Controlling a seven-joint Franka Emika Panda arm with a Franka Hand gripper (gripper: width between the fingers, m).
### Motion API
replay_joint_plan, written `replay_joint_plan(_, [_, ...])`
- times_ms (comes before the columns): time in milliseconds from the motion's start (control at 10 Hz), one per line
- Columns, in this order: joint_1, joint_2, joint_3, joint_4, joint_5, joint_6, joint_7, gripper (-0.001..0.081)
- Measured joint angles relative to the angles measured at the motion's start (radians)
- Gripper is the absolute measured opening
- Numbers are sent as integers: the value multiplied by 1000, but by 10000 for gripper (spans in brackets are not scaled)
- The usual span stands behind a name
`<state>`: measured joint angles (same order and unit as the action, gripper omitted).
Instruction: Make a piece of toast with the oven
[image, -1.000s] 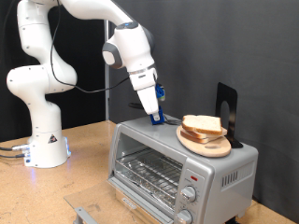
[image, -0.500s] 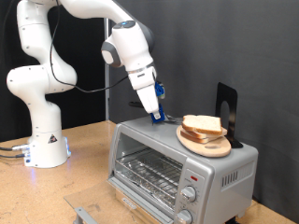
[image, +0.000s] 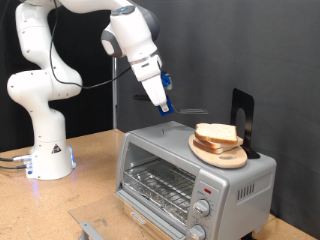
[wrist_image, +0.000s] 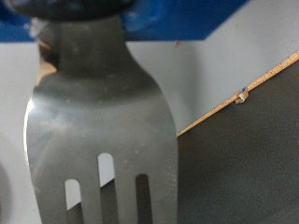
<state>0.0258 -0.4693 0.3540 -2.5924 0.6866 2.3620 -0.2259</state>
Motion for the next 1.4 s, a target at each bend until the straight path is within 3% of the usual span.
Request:
replay_joint_plan(200, [0, -3, -10, -13, 83, 57, 4, 490])
replay_joint_plan(500, [-7, -55, -93, -66, 191, 105, -45, 490])
replay_joint_plan(800, [-36, -128, -176, -111, 183, 34, -75, 490])
replay_joint_plan(1200, [-39, -132, -188, -125, 183, 37, -99, 490])
replay_joint_plan(1400, [-63, -145, -213, -149, 166, 34, -107, 490])
